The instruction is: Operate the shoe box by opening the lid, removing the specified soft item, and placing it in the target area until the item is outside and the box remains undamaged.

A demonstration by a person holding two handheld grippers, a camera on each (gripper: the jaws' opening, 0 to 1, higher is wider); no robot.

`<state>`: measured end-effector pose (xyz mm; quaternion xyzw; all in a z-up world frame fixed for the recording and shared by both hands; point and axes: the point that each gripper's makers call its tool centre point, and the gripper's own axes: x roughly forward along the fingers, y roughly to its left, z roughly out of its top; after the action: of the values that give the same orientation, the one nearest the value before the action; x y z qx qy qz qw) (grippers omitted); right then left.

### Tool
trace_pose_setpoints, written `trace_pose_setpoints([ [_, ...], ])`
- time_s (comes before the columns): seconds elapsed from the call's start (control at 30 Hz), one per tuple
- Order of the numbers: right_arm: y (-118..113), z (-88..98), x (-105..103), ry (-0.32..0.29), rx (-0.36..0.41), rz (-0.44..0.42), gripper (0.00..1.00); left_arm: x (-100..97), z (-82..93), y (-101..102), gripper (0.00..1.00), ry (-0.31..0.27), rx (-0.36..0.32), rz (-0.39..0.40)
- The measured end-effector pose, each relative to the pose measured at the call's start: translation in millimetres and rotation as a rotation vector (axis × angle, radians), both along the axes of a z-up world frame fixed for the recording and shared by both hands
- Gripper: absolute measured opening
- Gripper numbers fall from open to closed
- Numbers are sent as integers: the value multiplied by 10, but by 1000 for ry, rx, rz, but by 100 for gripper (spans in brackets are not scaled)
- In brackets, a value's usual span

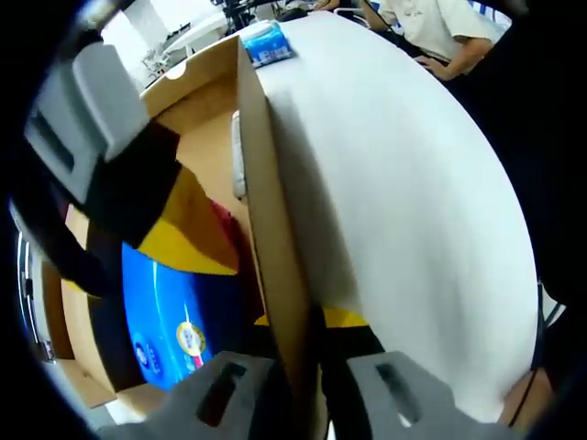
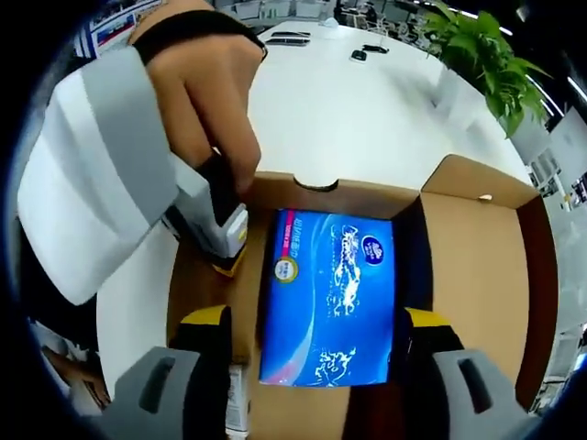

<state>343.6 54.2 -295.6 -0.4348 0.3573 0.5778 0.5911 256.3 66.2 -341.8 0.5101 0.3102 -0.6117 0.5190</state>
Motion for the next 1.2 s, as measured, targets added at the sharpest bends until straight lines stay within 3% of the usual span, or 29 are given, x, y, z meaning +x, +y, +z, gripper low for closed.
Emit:
trace_pose_setpoints([
  [0.5,29,-113,18,42,-16,-30,78,20,-2,6,5,1,-2,-1],
  [1.2,95,-270,71,33,-86,-52,69,29,-8,20,5,0,-3,3],
])
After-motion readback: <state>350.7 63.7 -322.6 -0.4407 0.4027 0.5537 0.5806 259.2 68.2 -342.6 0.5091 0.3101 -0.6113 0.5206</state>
